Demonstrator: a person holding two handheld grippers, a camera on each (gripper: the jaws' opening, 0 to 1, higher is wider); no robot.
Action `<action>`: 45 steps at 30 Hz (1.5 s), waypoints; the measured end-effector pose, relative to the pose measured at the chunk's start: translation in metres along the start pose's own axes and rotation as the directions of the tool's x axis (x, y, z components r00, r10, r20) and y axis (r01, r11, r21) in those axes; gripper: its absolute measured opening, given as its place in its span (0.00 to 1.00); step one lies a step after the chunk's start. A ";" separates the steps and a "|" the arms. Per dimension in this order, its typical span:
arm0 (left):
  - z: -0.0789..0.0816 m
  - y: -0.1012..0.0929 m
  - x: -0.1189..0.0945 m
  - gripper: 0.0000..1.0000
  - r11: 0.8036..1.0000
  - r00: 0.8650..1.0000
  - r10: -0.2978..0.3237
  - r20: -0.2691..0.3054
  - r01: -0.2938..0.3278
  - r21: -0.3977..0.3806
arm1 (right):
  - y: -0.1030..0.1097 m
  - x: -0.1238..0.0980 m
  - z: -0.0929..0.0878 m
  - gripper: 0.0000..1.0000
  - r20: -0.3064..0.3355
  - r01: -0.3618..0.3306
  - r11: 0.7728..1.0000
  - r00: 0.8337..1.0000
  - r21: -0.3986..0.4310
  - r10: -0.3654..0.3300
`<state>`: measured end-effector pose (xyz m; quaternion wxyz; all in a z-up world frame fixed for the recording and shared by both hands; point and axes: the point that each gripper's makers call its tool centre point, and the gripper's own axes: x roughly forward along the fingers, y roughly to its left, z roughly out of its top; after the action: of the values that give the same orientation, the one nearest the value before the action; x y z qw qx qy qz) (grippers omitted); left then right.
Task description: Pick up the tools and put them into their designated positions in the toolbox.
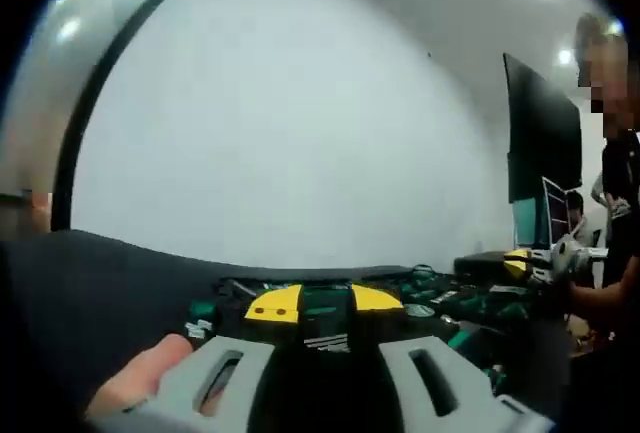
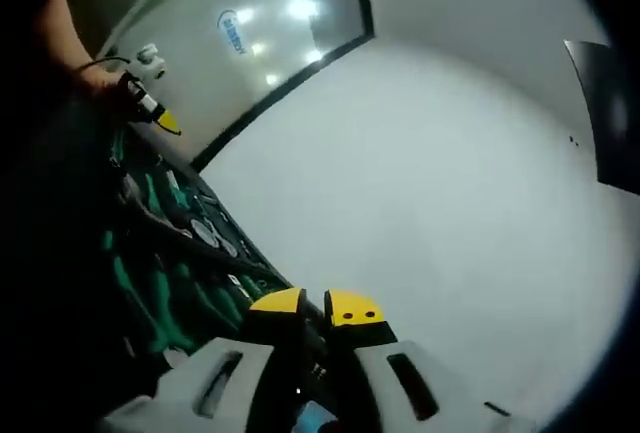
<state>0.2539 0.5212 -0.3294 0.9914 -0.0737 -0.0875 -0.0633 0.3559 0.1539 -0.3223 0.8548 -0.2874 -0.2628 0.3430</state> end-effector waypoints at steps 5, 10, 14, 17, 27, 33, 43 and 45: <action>0.004 0.037 -0.008 0.13 0.989 0.989 0.146 0.027 -0.147 0.004 | 0.012 0.002 0.005 0.06 0.008 -0.039 0.998 0.999 -0.052 0.039; 0.001 0.065 -0.013 0.13 0.976 0.976 0.218 0.010 -0.217 -0.023 | 0.047 0.011 0.021 0.06 0.041 -0.284 0.944 0.959 0.168 0.281; -0.008 0.083 -0.017 0.13 0.959 0.961 0.276 -0.025 -0.277 -0.059 | 0.076 0.027 0.067 0.06 0.103 -0.533 0.802 0.844 0.269 0.526; -0.017 0.089 -0.019 0.13 0.954 0.956 0.285 -0.064 -0.290 -0.082 | 0.105 0.041 0.115 0.09 0.116 -0.714 0.691 0.700 0.113 0.705; -0.023 0.091 -0.019 0.13 0.953 0.953 0.287 -0.093 -0.294 -0.072 | 0.197 0.106 0.157 0.04 -0.216 -0.972 0.141 0.181 -0.190 0.959; -0.020 0.092 -0.018 0.13 0.953 0.957 0.278 -0.078 -0.285 -0.103 | 0.250 0.125 0.136 0.04 -0.391 -0.973 -0.036 0.058 -0.229 0.918; -0.022 0.091 -0.014 0.13 0.957 0.960 0.264 -0.089 -0.273 -0.100 | 0.278 0.135 0.125 0.00 -0.469 -0.942 -0.159 -0.002 -0.296 0.883; -0.023 0.091 -0.014 0.13 0.957 0.961 0.262 -0.092 -0.271 -0.105 | 0.281 0.136 0.124 0.00 -0.469 -0.943 -0.165 -0.010 -0.290 0.883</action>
<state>0.2569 0.6085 -0.3662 0.9876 -0.1399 -0.0347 0.0629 0.2386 0.4615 -0.3908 0.2399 -0.6313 -0.0179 0.7373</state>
